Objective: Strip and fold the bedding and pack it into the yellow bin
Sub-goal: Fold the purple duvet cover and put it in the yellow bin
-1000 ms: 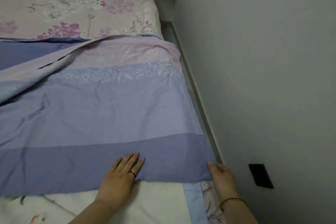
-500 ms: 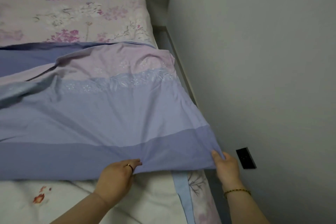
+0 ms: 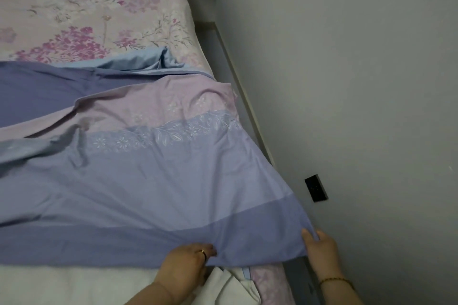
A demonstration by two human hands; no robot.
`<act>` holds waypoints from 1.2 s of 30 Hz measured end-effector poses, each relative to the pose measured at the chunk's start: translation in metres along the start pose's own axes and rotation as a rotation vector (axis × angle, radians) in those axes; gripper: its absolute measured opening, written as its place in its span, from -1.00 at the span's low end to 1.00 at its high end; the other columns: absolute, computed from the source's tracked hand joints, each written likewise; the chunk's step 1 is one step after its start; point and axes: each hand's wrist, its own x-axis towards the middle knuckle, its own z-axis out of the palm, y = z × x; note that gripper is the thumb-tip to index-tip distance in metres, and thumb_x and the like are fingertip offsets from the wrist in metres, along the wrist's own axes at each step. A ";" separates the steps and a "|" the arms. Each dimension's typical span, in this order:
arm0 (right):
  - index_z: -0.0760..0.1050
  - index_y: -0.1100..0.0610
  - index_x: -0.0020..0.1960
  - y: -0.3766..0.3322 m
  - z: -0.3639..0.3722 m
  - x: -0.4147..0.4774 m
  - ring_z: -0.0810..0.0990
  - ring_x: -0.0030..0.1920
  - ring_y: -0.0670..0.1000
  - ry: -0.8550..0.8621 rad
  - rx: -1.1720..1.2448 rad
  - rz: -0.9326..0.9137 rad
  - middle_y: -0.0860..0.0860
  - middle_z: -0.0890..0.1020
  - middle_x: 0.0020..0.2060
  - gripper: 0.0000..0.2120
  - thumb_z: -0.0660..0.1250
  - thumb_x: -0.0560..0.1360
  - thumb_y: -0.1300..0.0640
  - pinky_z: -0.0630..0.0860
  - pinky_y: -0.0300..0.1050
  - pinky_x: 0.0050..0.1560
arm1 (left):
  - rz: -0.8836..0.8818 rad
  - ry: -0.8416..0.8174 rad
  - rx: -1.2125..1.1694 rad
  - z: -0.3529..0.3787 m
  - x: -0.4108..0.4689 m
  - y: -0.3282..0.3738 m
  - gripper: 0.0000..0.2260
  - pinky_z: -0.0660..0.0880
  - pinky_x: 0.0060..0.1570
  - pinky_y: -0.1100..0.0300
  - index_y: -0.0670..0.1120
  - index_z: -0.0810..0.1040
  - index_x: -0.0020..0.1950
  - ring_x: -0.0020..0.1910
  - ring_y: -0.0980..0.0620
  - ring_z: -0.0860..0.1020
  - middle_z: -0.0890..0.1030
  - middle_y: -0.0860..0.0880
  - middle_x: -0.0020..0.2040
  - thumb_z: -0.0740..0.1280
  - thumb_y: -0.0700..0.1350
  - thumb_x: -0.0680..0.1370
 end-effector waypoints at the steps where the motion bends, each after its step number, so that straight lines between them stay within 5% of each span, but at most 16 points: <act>1: 0.47 0.33 -0.18 -0.005 0.003 0.001 0.44 -0.15 0.07 -0.014 -0.083 -0.003 0.19 0.54 -0.16 -0.80 0.17 0.56 0.28 0.40 -0.10 -0.18 | -0.015 -0.063 0.008 0.000 -0.001 -0.006 -0.71 0.41 -0.27 0.51 0.18 0.62 -0.32 -0.44 0.35 0.56 0.61 0.28 -0.39 0.09 0.12 0.31; 2: 0.48 0.33 -0.02 -0.011 0.006 0.003 0.47 -0.09 0.09 -0.010 -0.184 -0.016 0.21 0.56 -0.03 -0.84 0.17 0.56 0.26 0.45 -0.06 -0.05 | -0.050 -0.123 0.044 -0.001 -0.001 -0.010 -0.61 0.40 -0.21 0.53 0.17 0.65 -0.33 -0.38 0.38 0.56 0.61 0.30 -0.35 0.05 0.22 0.42; 5: 0.19 0.18 0.45 -0.027 0.013 0.007 0.29 0.36 0.16 0.094 -0.511 -0.156 0.18 0.29 0.40 -0.48 0.24 0.53 0.13 0.24 0.00 0.36 | -0.109 -0.058 0.148 -0.009 -0.003 -0.025 -0.39 0.39 -0.14 0.55 0.16 0.66 -0.20 -0.27 0.40 0.57 0.63 0.30 -0.23 -0.14 0.36 0.50; 10: -0.02 0.08 0.51 -0.075 0.060 0.004 0.02 0.50 0.08 -0.029 -0.736 -0.471 0.06 0.04 0.51 -0.44 0.13 0.59 0.05 -0.01 -0.09 0.48 | -0.465 0.049 0.116 -0.055 -0.002 -0.090 -0.68 0.56 -0.24 0.25 -0.12 0.70 -0.13 -0.19 0.01 0.68 0.70 -0.07 -0.11 0.21 -0.02 0.37; 13: -0.07 0.01 0.51 -0.107 0.106 0.004 -0.04 0.51 0.04 -0.123 -0.837 -0.616 0.01 -0.05 0.52 -0.45 0.08 0.60 0.04 -0.05 -0.11 0.50 | -0.760 0.103 0.095 -0.087 -0.005 -0.144 -0.66 0.30 0.32 0.17 -0.14 0.49 0.30 0.34 -0.10 0.42 0.38 -0.17 0.40 0.24 -0.22 0.52; 15: -0.06 -0.01 0.51 -0.133 0.140 0.005 -0.06 0.52 0.02 -0.161 -0.873 -0.703 -0.01 -0.06 0.52 -0.47 0.07 0.61 0.05 -0.08 -0.13 0.50 | -0.885 0.073 0.132 -0.112 -0.007 -0.180 -0.58 0.14 0.39 0.19 -0.07 0.31 0.43 0.45 -0.08 0.25 0.15 -0.13 0.51 0.19 -0.16 0.56; 20: -0.02 -0.02 0.51 -0.211 0.210 0.015 -0.04 0.51 0.01 -0.075 -0.998 -0.873 -0.03 -0.08 0.52 -0.50 0.05 0.61 0.03 -0.08 -0.15 0.47 | -1.065 0.236 0.277 -0.173 0.001 -0.270 -0.46 0.10 0.43 0.06 -0.08 0.08 0.51 0.48 -0.15 0.15 0.04 -0.13 0.54 0.19 -0.17 0.56; 24: 0.02 -0.01 0.50 -0.281 0.269 0.023 0.06 0.48 0.03 -0.071 -1.063 -1.018 -0.03 -0.07 0.52 -0.50 0.07 0.60 0.06 0.04 -0.16 0.44 | -1.122 0.210 0.362 -0.202 0.013 -0.338 -0.38 0.04 0.44 0.06 -0.09 0.02 0.52 0.49 -0.09 0.11 0.08 -0.11 0.53 0.24 -0.09 0.54; 30: -0.01 0.00 0.51 -0.355 0.361 0.034 0.43 0.28 0.09 -0.194 -0.942 -1.112 -0.08 -0.06 0.52 -0.44 0.13 0.58 0.11 0.43 -0.13 0.07 | -1.086 -0.026 0.401 -0.207 0.025 -0.406 -0.72 0.38 0.20 0.18 0.02 0.44 0.29 0.24 -0.05 0.47 0.48 -0.04 0.29 0.13 -0.04 0.60; 33: 0.03 0.04 0.50 -0.374 0.396 0.039 0.45 0.24 0.13 -0.217 -0.992 -1.136 0.02 0.12 0.48 -0.44 0.16 0.57 0.09 0.43 -0.10 0.03 | -1.091 -0.052 0.416 -0.214 0.032 -0.415 -0.74 0.41 0.13 0.19 0.00 0.43 0.25 0.21 -0.08 0.49 0.51 -0.06 0.27 0.07 -0.03 0.62; 36: 0.39 0.20 0.25 -0.383 0.415 0.047 0.49 0.16 0.16 -0.151 -0.986 -1.131 0.15 0.43 0.24 -0.70 0.13 0.58 0.11 0.41 -0.08 0.01 | -1.134 0.089 0.272 -0.225 0.039 -0.425 -0.73 0.40 0.11 0.11 -0.08 0.44 0.25 0.18 -0.16 0.49 0.51 -0.15 0.24 0.07 -0.04 0.63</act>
